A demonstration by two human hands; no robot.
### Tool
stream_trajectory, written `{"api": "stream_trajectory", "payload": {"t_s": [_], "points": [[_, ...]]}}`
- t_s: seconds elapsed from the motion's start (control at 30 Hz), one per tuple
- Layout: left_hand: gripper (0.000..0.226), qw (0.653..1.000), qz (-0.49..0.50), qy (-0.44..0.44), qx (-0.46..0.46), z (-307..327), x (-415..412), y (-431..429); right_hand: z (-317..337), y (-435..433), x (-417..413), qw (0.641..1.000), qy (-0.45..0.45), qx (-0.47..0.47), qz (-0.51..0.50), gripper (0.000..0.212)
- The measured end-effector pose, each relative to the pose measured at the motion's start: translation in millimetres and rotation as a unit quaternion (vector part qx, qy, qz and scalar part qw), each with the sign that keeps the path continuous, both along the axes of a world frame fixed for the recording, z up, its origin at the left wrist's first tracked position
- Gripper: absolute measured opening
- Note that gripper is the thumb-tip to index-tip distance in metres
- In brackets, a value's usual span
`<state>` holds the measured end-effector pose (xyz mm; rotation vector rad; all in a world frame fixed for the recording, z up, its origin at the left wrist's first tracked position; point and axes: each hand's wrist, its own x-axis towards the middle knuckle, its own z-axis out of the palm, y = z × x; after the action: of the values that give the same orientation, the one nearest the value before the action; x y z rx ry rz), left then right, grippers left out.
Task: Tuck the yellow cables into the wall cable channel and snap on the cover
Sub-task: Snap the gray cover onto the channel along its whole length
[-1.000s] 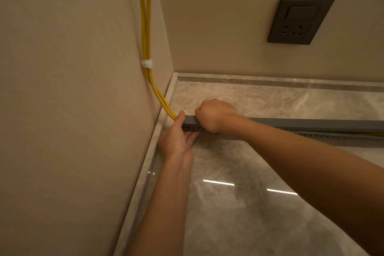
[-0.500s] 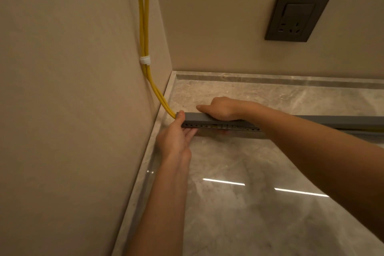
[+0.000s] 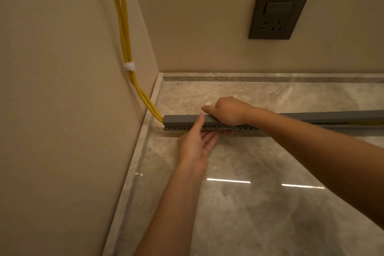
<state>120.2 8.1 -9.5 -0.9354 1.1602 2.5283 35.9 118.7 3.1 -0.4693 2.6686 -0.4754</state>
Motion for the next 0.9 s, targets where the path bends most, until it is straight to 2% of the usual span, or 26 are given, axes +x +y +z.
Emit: {"api": "stream_trajectory", "payload": {"t_s": [0.1, 0.17, 0.27, 0.4, 0.53, 0.7, 0.9], "points": [[0.011, 0.999, -0.008, 0.011, -0.040, -1, -1, 13, 2, 12, -4, 0.998, -0.061, -0.022, -0.010, 0.048], [0.009, 0.999, -0.007, 0.013, -0.042, -1, -4, 13, 5, 28, -8, 0.993, -0.114, -0.014, -0.033, 0.062], [0.009, 0.998, -0.010, 0.019, -0.056, -2, -5, 14, 9, 47, -8, 0.978, -0.209, -0.023, -0.002, 0.076], [0.010, 0.997, -0.021, 0.039, -0.063, -2, -2, 12, 7, 59, -9, 0.954, -0.283, -0.100, 0.009, 0.059], [0.010, 0.997, -0.029, 0.052, -0.057, -1, 1, 10, 10, 60, -6, 0.947, -0.294, -0.125, 0.021, 0.065], [0.007, 0.995, -0.015, 0.054, -0.079, 2, 3, 10, 8, 55, -2, 0.955, -0.257, -0.136, 0.058, 0.048], [0.009, 0.994, 0.000, 0.046, -0.095, -1, 4, 9, 3, 51, 1, 0.955, -0.248, -0.156, 0.048, 0.048]]}}
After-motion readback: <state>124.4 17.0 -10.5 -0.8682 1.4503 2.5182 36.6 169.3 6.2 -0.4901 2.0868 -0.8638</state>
